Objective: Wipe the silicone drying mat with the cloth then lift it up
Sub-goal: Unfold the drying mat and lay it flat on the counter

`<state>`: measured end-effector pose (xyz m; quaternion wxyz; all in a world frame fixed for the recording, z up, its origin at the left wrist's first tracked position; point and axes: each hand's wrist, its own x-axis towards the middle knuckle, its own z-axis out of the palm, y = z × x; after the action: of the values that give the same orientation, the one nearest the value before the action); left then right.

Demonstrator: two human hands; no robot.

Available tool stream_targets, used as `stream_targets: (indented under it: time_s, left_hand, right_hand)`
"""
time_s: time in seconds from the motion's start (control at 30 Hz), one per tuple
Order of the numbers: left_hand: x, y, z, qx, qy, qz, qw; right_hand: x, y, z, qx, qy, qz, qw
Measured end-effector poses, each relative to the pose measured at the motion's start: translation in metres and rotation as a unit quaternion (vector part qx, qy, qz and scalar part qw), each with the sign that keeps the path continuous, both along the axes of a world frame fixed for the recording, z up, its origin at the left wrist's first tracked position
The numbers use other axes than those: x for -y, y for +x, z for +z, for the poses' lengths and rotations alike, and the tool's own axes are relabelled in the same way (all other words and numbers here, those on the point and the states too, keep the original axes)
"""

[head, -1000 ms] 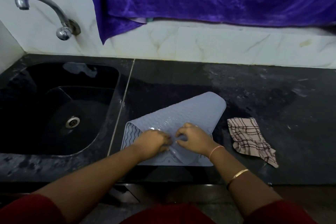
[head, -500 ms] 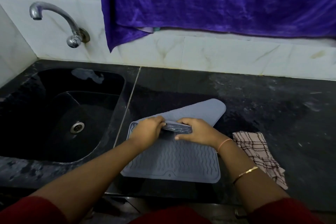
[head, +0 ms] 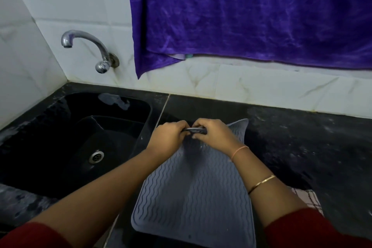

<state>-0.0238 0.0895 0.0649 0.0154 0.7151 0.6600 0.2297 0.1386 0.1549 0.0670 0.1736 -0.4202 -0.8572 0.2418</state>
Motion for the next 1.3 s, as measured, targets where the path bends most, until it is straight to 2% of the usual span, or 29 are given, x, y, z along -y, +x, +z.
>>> stream_targets:
  time_s: [0.1,0.27,0.37,0.5,0.67,0.87,1.07,1.17,1.3]
  left_hand:
    - [-0.017,-0.018,0.000,0.026,-0.019,0.023,0.999]
    - [-0.045,-0.045,-0.006,0.075,-0.063,0.075,0.992]
    - [-0.061,-0.050,-0.015,0.088,-0.097,0.095,0.987]
    - [-0.079,-0.051,-0.029,0.118,-0.143,0.100,0.978]
    - [-0.079,-0.054,-0.037,0.127,-0.140,0.141,0.972]
    - [-0.059,-0.057,-0.049,0.084,-0.186,0.125,0.971]
    - [-0.043,-0.059,-0.049,0.044,-0.224,0.101,0.968]
    - [-0.038,-0.055,-0.048,0.031,-0.240,0.101,0.965]
    - [-0.031,-0.043,-0.053,0.042,-0.265,0.107,0.957]
  right_hand:
    - [-0.030,0.005,0.001,0.074,0.019,0.016,0.997]
    - [-0.079,0.026,-0.009,0.154,0.018,-0.071,0.985]
    - [-0.097,0.031,-0.023,0.144,-0.023,-0.106,0.984]
    - [-0.108,0.022,-0.036,0.150,-0.031,-0.118,0.981]
    - [-0.121,0.011,-0.053,0.148,-0.035,-0.109,0.982]
    - [-0.099,0.012,-0.067,0.096,-0.038,-0.133,0.986]
    - [-0.061,0.029,-0.062,0.091,-0.031,-0.198,0.975]
    - [-0.044,0.044,-0.055,0.115,-0.071,-0.233,0.963]
    - [-0.018,0.066,-0.052,0.196,-0.090,-0.285,0.934]
